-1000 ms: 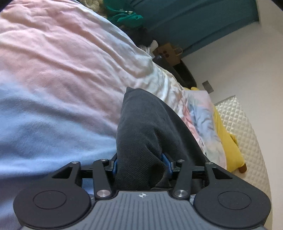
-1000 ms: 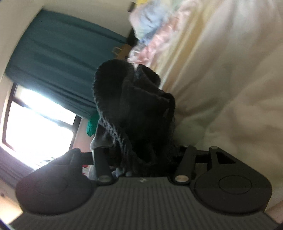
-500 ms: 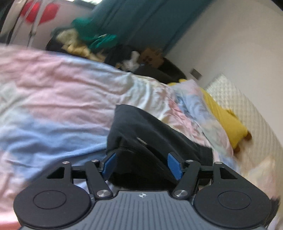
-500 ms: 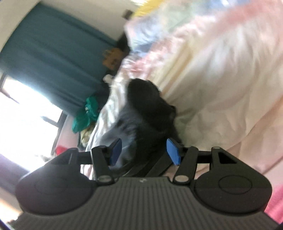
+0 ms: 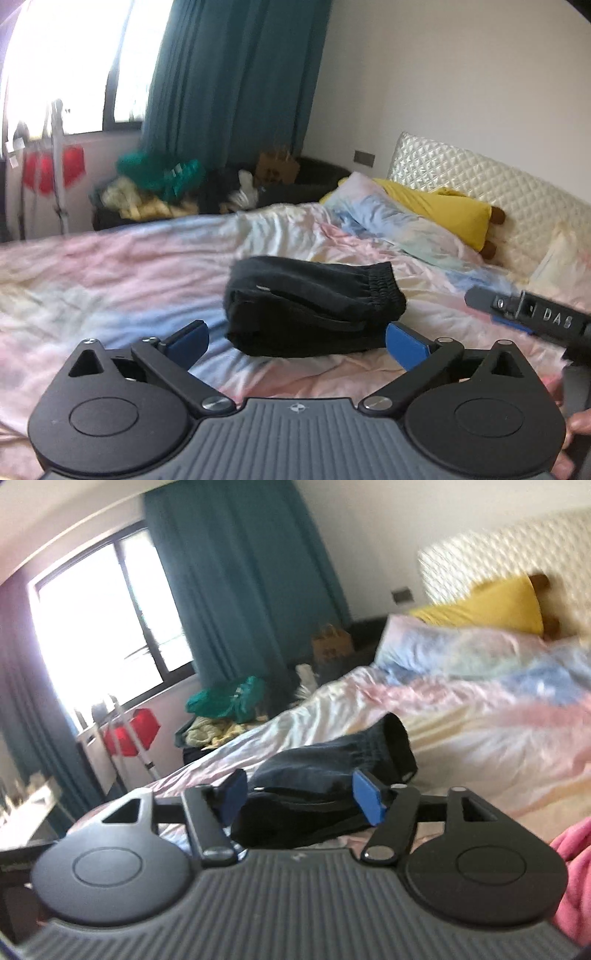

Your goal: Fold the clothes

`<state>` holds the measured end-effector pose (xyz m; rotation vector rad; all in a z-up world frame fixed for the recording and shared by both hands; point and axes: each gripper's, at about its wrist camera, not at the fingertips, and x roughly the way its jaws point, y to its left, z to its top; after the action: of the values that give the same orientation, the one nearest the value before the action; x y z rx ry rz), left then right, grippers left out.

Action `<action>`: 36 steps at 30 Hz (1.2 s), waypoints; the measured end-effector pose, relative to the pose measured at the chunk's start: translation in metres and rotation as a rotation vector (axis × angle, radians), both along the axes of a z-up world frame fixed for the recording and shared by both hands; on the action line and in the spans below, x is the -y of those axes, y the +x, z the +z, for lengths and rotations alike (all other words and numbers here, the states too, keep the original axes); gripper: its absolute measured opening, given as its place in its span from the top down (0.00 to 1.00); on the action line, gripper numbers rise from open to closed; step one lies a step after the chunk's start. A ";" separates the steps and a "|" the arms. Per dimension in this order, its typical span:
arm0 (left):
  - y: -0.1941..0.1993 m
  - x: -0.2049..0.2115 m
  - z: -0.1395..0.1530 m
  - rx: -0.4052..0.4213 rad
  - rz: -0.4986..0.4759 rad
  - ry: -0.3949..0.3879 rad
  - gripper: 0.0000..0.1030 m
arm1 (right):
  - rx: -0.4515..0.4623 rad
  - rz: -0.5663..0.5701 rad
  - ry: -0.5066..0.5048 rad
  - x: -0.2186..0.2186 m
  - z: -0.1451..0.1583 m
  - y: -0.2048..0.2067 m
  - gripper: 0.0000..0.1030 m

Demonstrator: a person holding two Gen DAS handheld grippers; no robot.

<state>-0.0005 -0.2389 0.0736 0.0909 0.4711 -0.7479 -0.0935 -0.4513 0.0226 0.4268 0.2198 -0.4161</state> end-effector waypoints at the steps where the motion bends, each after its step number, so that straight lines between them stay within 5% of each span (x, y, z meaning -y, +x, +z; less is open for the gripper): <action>1: -0.009 -0.004 0.001 0.015 0.008 0.000 0.00 | -0.008 -0.003 -0.029 -0.009 0.002 -0.004 0.34; 8: -0.046 -0.037 0.001 0.073 0.057 -0.004 0.00 | -0.067 0.001 -0.152 -0.056 0.002 -0.017 0.34; 12: -0.056 -0.055 -0.003 0.085 0.084 -0.029 0.00 | -0.058 0.004 -0.187 -0.073 -0.006 -0.015 0.00; 24: -0.041 -0.075 -0.027 0.065 0.116 -0.040 0.00 | -0.122 0.019 -0.279 -0.104 -0.035 0.008 0.00; 36: -0.035 -0.075 -0.037 0.041 0.124 -0.024 0.00 | -0.136 -0.036 -0.252 -0.100 -0.044 0.006 0.00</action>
<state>-0.0357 -0.1643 0.0362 0.0538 0.4249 -0.6286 -0.0871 -0.3512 -0.0216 0.1554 0.2876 -0.5017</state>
